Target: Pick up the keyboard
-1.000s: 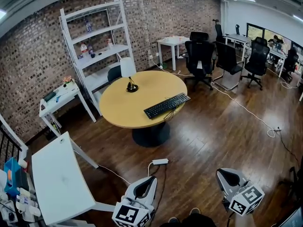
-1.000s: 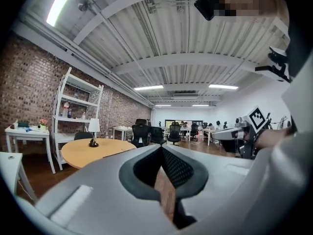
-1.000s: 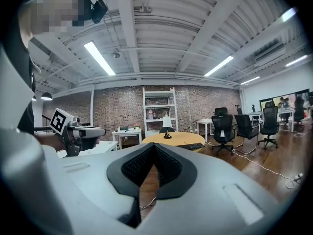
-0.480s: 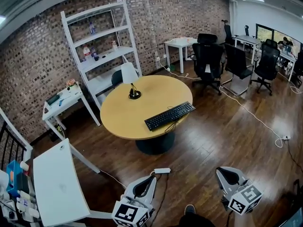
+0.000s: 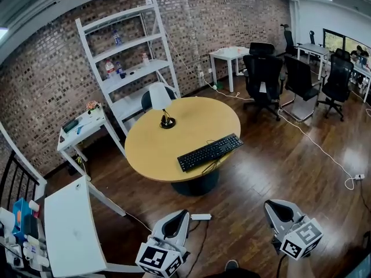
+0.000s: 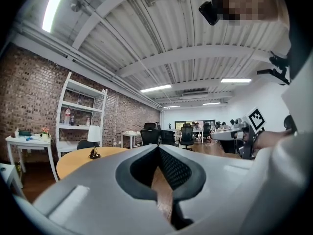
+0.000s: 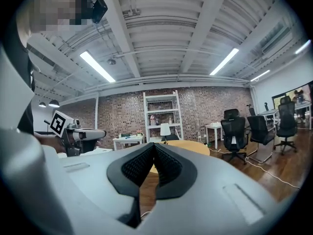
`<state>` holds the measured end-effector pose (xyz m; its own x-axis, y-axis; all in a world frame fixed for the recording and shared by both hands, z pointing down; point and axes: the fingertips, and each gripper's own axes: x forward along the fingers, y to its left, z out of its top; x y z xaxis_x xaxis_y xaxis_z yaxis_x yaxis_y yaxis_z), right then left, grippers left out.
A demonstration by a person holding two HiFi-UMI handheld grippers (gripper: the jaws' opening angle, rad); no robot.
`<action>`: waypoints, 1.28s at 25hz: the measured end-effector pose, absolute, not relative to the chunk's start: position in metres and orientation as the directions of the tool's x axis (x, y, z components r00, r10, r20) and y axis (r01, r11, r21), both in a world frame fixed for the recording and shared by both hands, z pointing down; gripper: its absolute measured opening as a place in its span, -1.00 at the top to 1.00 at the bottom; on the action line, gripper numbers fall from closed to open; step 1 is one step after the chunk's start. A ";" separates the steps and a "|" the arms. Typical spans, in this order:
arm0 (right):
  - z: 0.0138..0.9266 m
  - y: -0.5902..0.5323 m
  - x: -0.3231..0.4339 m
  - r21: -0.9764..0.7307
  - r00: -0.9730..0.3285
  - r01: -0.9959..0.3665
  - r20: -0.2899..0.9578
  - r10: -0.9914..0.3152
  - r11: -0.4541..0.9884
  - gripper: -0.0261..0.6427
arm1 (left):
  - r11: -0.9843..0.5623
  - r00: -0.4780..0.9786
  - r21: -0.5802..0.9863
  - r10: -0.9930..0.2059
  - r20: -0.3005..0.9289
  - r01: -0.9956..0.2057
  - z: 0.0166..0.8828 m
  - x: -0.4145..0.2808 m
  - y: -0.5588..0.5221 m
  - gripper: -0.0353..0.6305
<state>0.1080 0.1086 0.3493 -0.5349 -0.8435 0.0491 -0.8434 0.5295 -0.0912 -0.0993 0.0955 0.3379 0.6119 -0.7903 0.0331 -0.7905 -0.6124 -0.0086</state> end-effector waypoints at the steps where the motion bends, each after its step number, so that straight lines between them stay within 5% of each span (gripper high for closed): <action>1: 0.349 0.100 0.112 -0.093 -0.537 -0.842 0.049 -0.842 0.532 0.92 | -0.612 0.611 -0.013 -0.791 0.038 -0.791 0.338 -0.094 0.089 0.89; 12: 0.354 0.011 0.129 -0.100 -0.570 -0.820 0.062 -0.819 0.563 0.83 | -0.590 0.589 -0.010 -0.807 0.036 -0.808 0.339 -0.068 0.013 0.89; 32: 0.366 -0.210 0.061 -0.101 -0.463 -0.886 0.122 -0.878 0.453 0.64 | -0.673 0.674 0.022 -0.737 0.050 -0.739 0.361 -0.145 -0.217 0.89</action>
